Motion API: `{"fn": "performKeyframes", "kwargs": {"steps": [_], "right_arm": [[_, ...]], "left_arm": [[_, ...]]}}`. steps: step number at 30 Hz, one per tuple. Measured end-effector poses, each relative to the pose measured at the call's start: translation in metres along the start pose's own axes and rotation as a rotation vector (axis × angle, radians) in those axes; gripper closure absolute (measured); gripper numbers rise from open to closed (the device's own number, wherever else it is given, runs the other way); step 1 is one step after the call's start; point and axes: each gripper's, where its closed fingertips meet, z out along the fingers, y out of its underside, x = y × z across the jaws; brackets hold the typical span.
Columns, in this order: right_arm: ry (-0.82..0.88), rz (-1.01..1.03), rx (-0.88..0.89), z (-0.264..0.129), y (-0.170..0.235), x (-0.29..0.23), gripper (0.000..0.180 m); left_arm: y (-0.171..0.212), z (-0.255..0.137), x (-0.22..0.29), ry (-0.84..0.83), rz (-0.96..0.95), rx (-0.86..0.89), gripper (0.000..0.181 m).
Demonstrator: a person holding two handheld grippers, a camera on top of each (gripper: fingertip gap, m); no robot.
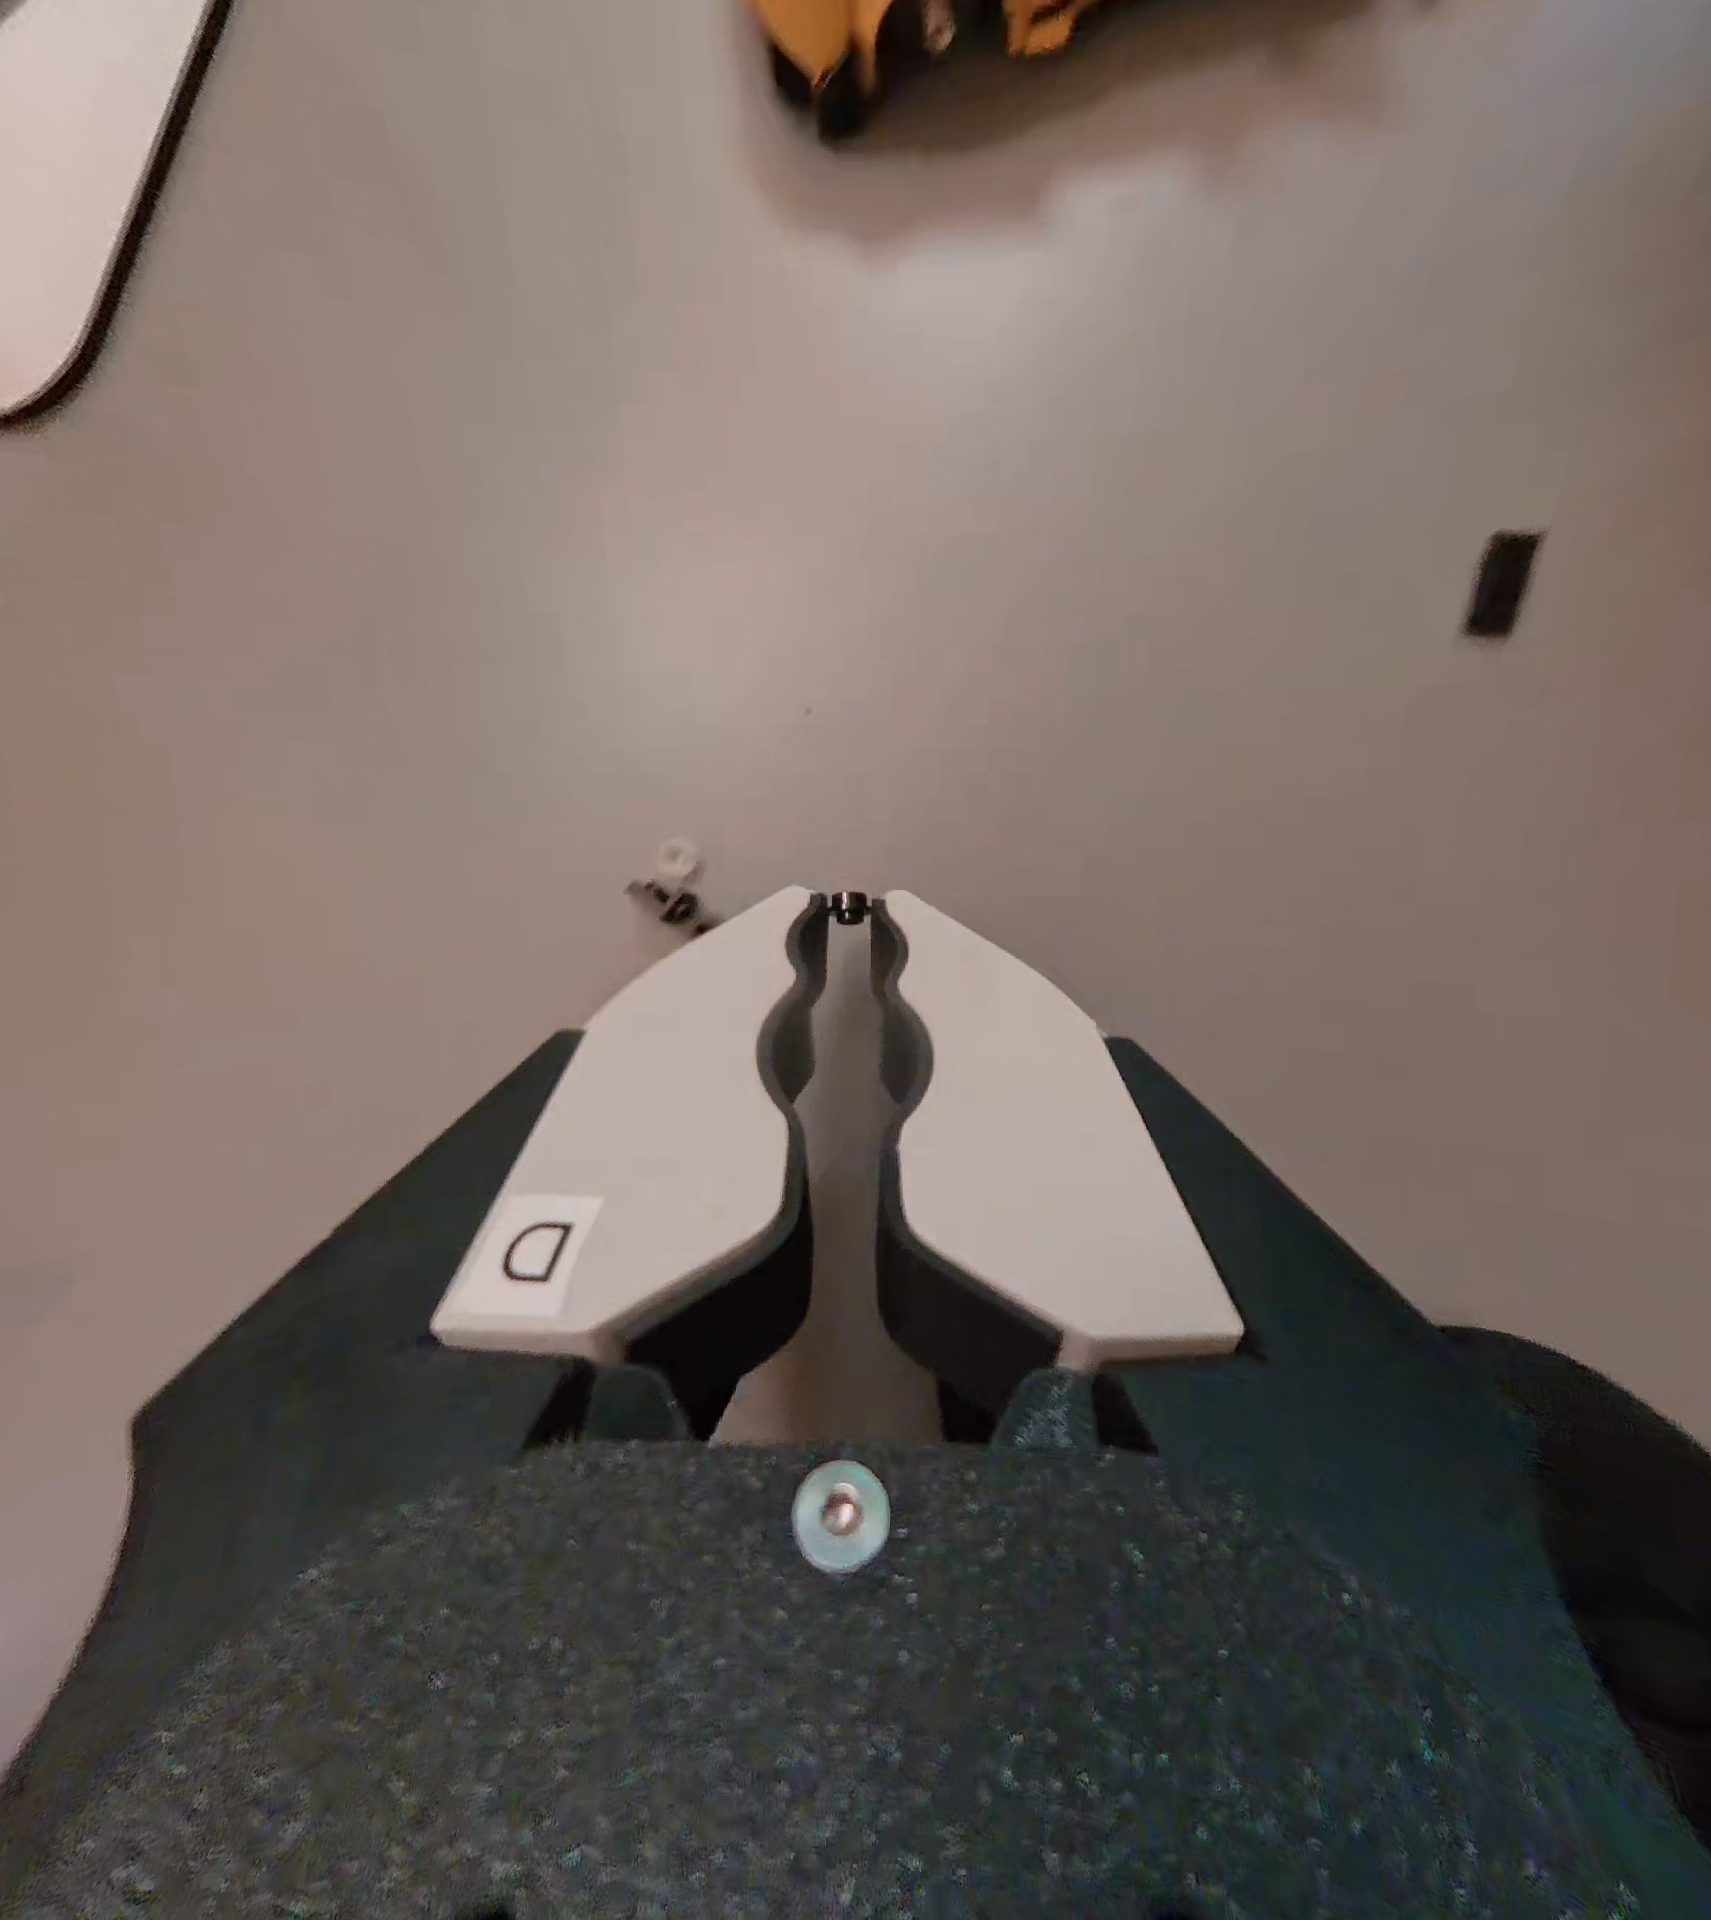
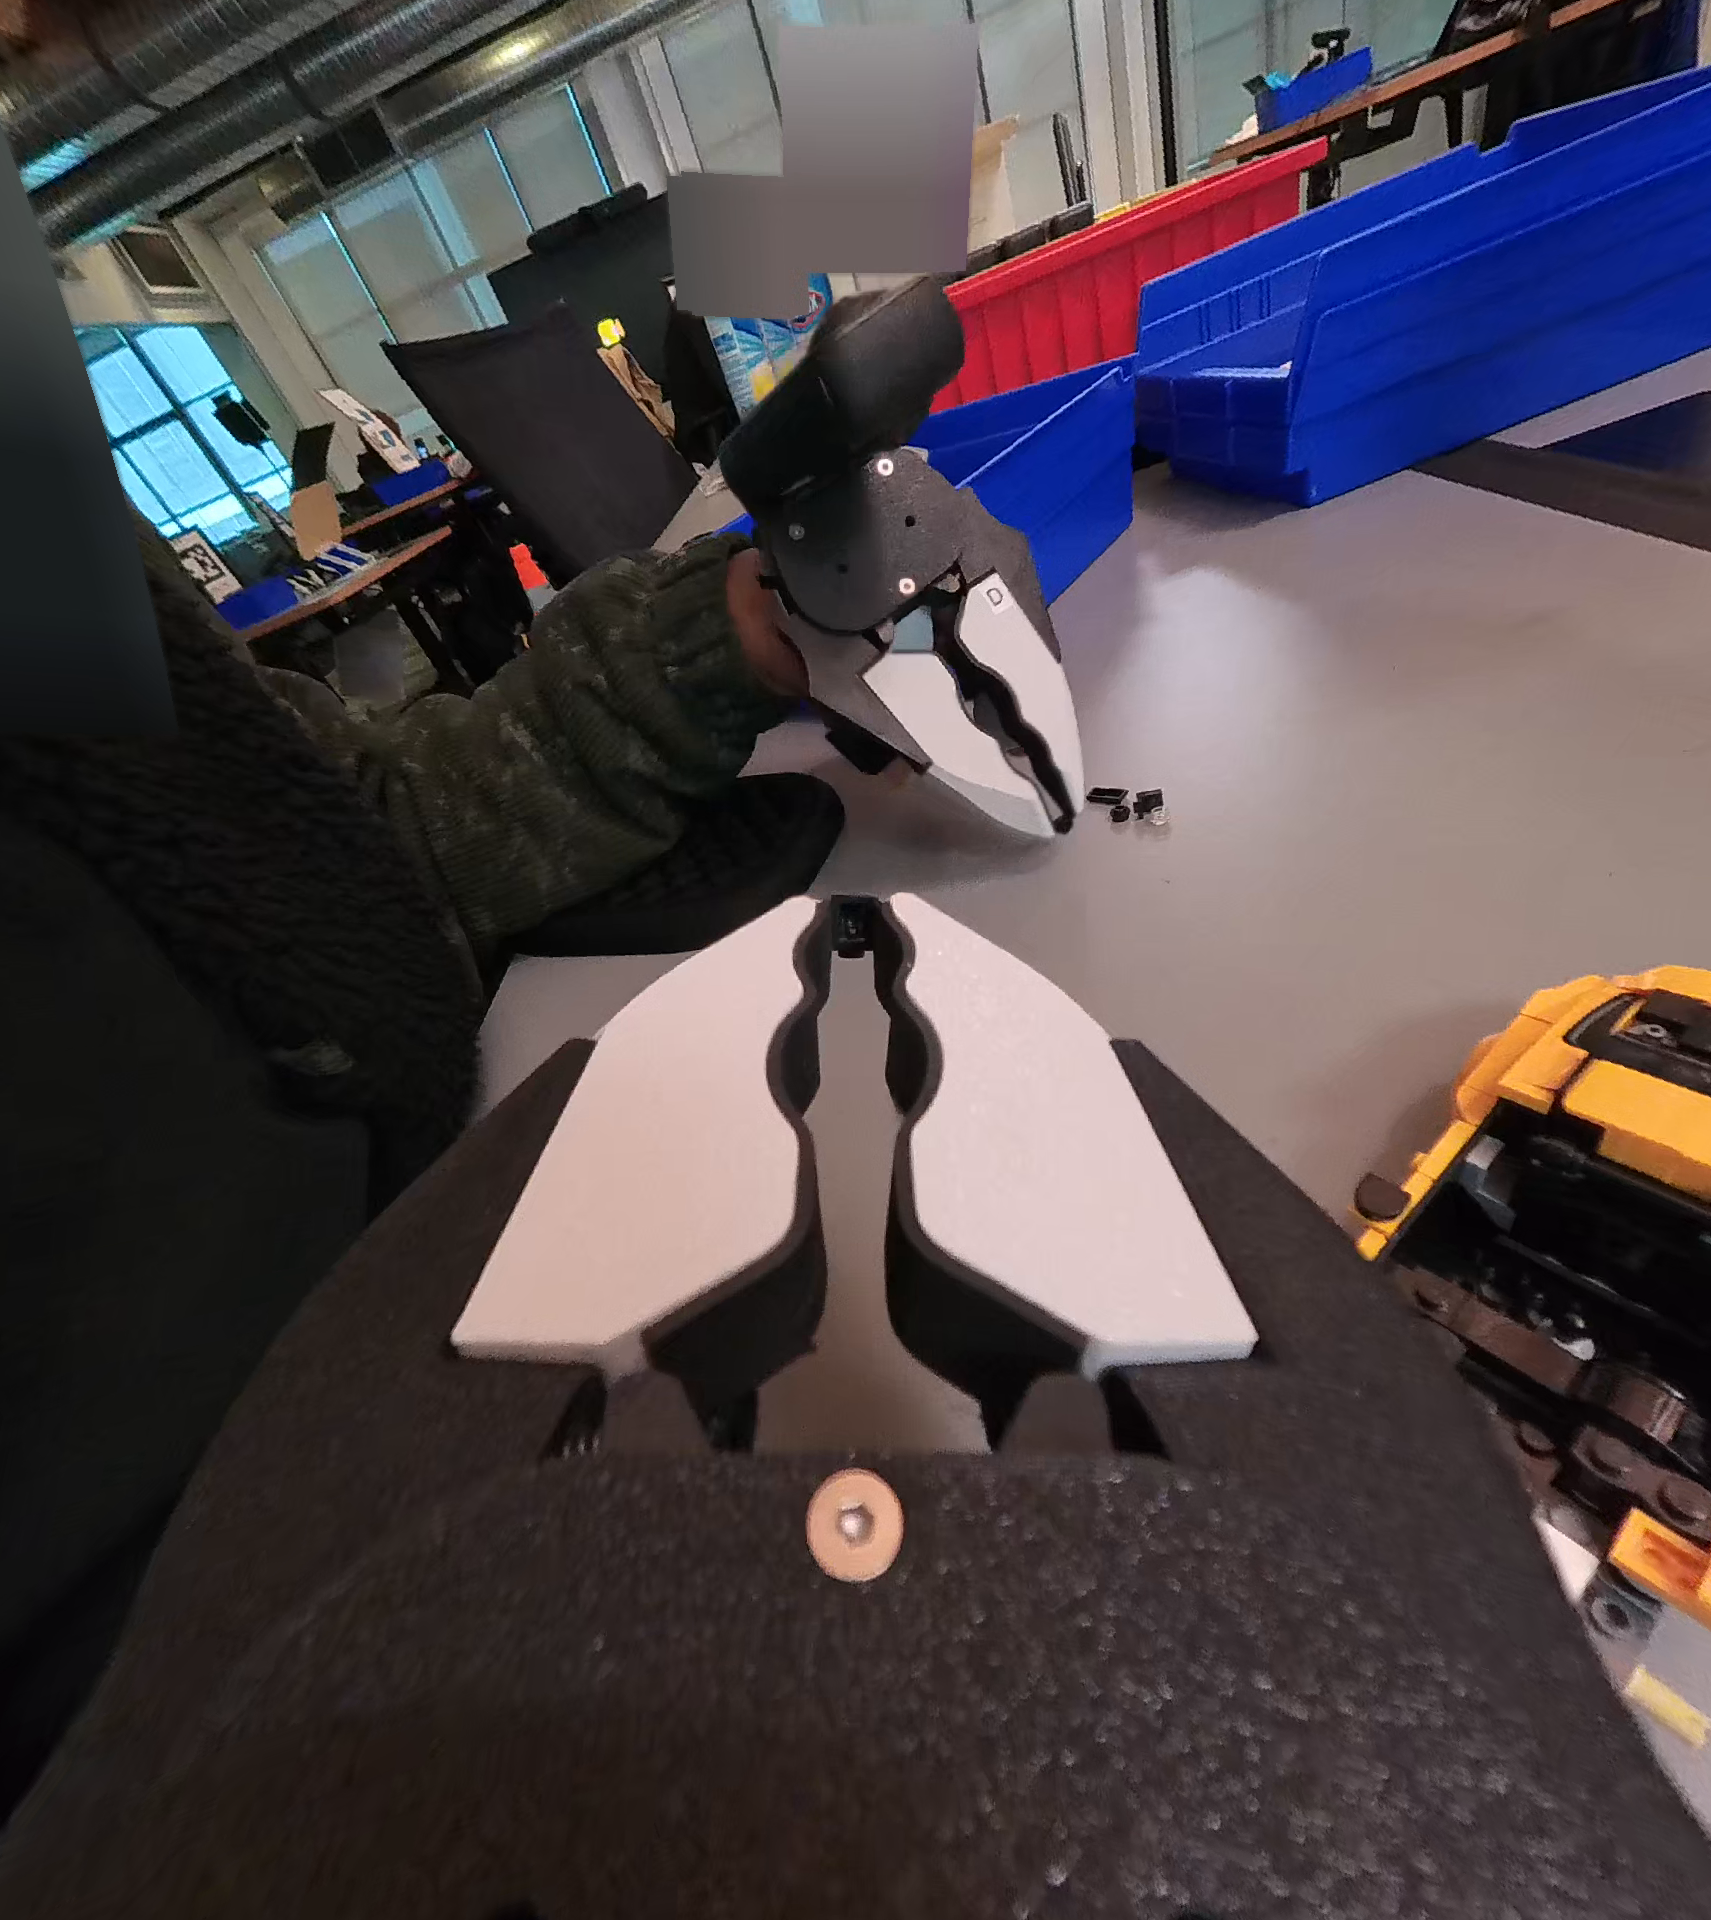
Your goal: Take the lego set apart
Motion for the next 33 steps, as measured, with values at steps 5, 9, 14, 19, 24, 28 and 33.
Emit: {"fn": "performKeyframes", "kwargs": {"steps": [5, 9, 14, 19, 24, 28, 33], "right_arm": [[-0.001, 0.007, -0.022, 0.002, 0.004, 0.001, 0.172], [0.001, 0.011, -0.034, 0.002, 0.006, 0.001, 0.172], [0.004, 0.015, -0.047, 0.002, 0.008, 0.002, 0.172], [0.008, 0.022, -0.054, 0.002, 0.010, 0.003, 0.172], [0.006, 0.023, -0.064, 0.002, 0.011, 0.003, 0.172], [0.005, 0.026, -0.066, 0.002, 0.012, 0.003, 0.172], [0.004, 0.026, -0.073, 0.002, 0.013, 0.003, 0.172]], "left_arm": [[0.013, 0.005, -0.012, -0.082, 0.041, -0.078, 0.157], [0.014, 0.003, -0.020, -0.143, 0.064, -0.086, 0.149], [0.017, -0.001, -0.039, -0.242, 0.057, -0.091, 0.154], [0.021, 0.001, -0.039, -0.228, 0.050, -0.098, 0.158], [0.017, 0.004, -0.027, -0.149, 0.041, -0.059, 0.160], [0.012, 0.001, -0.026, -0.129, 0.018, -0.016, 0.158], [0.002, -0.006, -0.024, -0.124, 0.034, 0.036, 0.173]]}}
